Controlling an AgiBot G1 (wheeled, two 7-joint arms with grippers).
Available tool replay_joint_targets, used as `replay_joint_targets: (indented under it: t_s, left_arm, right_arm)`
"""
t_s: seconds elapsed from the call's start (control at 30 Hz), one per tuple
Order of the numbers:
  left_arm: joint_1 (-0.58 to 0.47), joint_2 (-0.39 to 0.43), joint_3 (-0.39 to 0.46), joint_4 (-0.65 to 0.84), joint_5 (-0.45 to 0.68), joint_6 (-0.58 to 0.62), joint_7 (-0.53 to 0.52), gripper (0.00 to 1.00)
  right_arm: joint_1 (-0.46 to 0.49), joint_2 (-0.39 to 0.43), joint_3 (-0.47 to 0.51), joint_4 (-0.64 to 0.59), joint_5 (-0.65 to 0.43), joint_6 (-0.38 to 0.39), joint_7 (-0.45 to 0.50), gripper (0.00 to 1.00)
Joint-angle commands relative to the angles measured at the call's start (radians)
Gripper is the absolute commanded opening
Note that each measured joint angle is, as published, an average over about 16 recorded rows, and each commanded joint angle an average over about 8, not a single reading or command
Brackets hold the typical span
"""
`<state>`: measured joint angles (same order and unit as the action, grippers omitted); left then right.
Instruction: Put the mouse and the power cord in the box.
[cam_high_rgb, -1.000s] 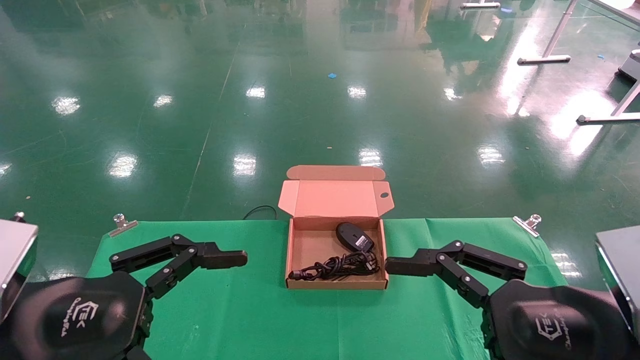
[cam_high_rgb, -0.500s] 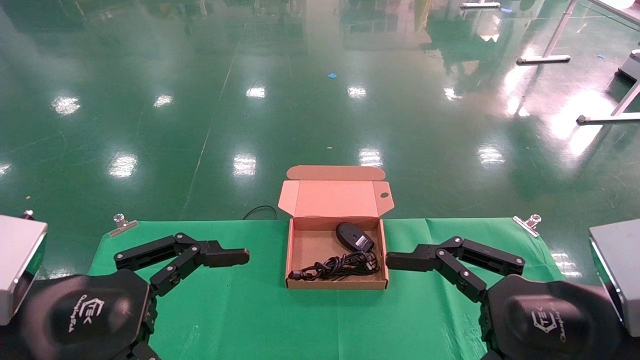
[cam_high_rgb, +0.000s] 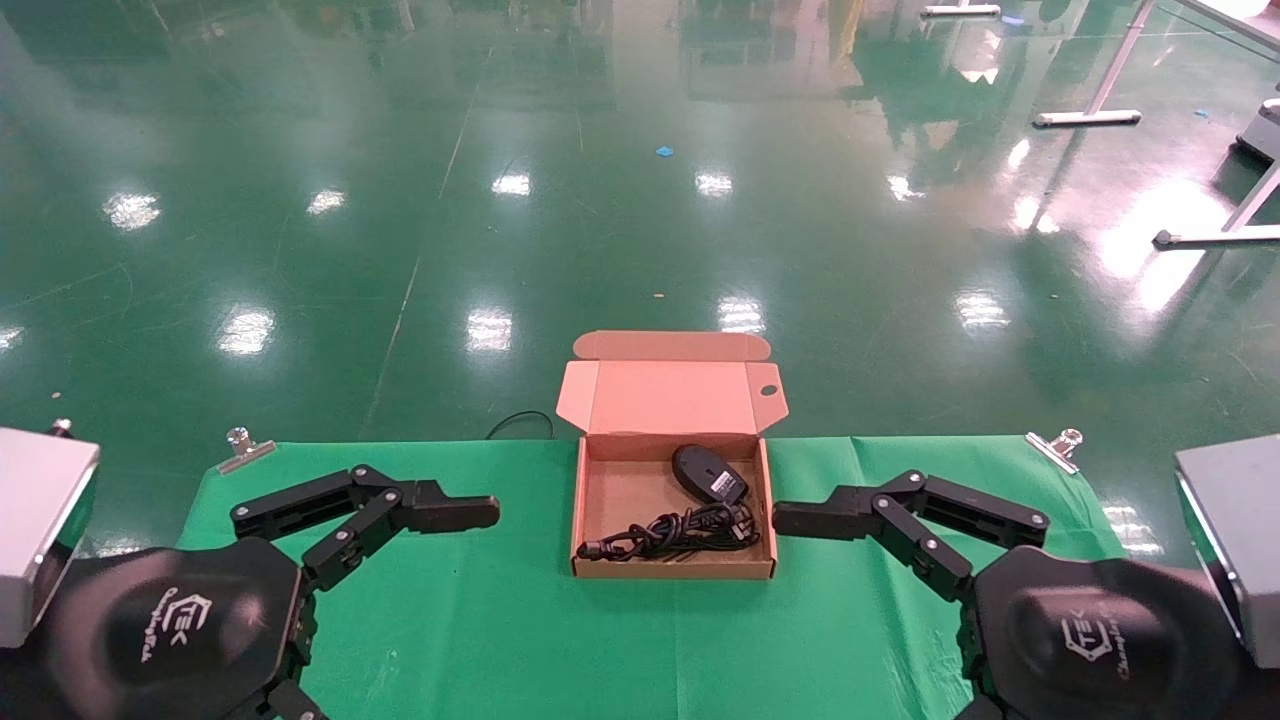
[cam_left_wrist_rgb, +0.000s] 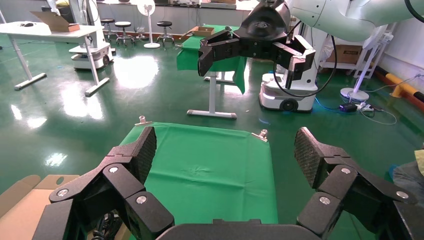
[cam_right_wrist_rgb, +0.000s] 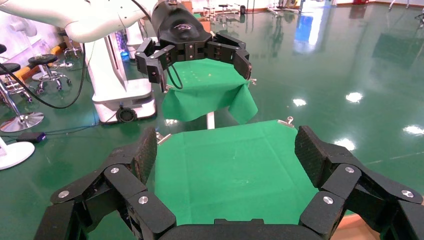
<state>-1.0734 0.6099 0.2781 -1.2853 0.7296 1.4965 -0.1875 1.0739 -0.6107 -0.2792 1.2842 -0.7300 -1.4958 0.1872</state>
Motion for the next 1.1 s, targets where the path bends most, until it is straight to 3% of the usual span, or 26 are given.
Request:
replay_joint_targets:
  t_s: [0.03, 1.1]
  left_arm:
    - [0.000, 0.000, 0.000, 0.000, 0.000, 0.000, 0.000, 1.00]
    - [-0.001, 0.001, 0.001, 0.002, 0.001, -0.001, 0.000, 1.00]
  right_arm:
    - [0.000, 0.000, 0.000, 0.000, 0.000, 0.000, 0.000, 1.00]
    - [0.002, -0.001, -0.002, -0.002, -0.002, 0.001, -0.001, 1.00]
